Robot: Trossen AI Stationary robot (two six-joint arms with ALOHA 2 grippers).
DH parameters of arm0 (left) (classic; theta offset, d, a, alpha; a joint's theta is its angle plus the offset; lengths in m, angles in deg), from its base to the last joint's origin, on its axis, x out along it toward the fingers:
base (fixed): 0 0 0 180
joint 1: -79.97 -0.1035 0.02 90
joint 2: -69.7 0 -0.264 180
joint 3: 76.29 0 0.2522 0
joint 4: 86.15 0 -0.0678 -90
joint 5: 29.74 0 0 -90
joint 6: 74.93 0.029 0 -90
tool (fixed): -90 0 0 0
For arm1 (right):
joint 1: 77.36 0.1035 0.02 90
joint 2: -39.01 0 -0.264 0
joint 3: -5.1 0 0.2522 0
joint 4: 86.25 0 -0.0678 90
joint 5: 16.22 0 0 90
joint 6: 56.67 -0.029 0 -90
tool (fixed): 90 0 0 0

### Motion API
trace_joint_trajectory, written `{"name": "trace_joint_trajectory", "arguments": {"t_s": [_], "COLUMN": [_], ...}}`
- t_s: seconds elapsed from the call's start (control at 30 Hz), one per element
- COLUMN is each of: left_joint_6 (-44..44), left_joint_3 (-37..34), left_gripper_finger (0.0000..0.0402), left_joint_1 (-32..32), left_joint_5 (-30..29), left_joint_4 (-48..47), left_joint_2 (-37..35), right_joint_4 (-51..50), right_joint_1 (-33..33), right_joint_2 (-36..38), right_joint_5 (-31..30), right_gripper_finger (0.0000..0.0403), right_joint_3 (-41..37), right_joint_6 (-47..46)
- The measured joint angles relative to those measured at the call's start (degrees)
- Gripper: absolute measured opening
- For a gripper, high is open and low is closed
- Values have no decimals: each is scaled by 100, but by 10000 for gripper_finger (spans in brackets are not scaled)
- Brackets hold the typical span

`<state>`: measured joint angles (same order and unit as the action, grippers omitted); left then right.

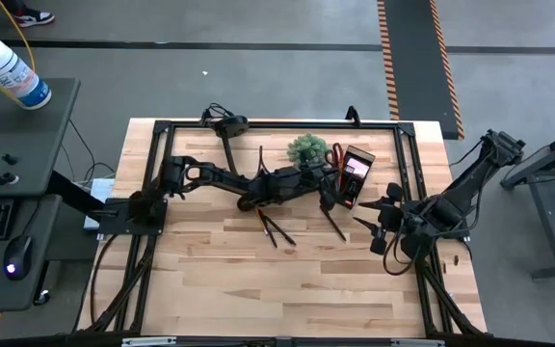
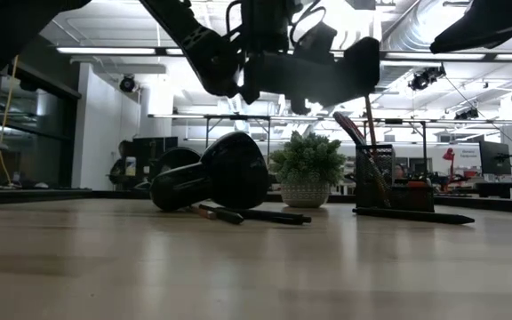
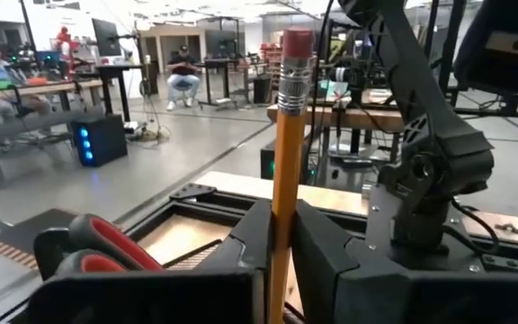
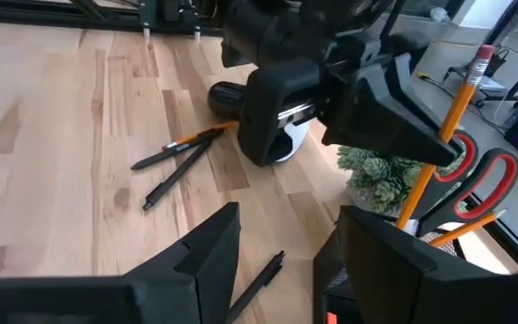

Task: Pick and place office supplies into organizer
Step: Put the right orange pencil into the desk organizer, then put the right black pen into the desk organizer

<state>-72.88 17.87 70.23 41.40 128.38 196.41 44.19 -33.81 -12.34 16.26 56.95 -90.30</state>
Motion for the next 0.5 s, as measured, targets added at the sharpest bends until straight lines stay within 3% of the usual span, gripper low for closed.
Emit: {"name": "trace_joint_trajectory", "arguments": {"t_s": [0.5], "left_joint_6": [-143], "left_joint_3": [0], "left_gripper_finger": [115], "left_joint_1": [-3], "left_joint_5": [130], "left_joint_4": [-52], "left_joint_2": [-1], "right_joint_4": [51], "right_joint_1": [0], "right_joint_2": [0], "right_joint_5": [-72], "right_gripper_finger": [175], "right_joint_3": [0], "right_joint_6": [-2]}}
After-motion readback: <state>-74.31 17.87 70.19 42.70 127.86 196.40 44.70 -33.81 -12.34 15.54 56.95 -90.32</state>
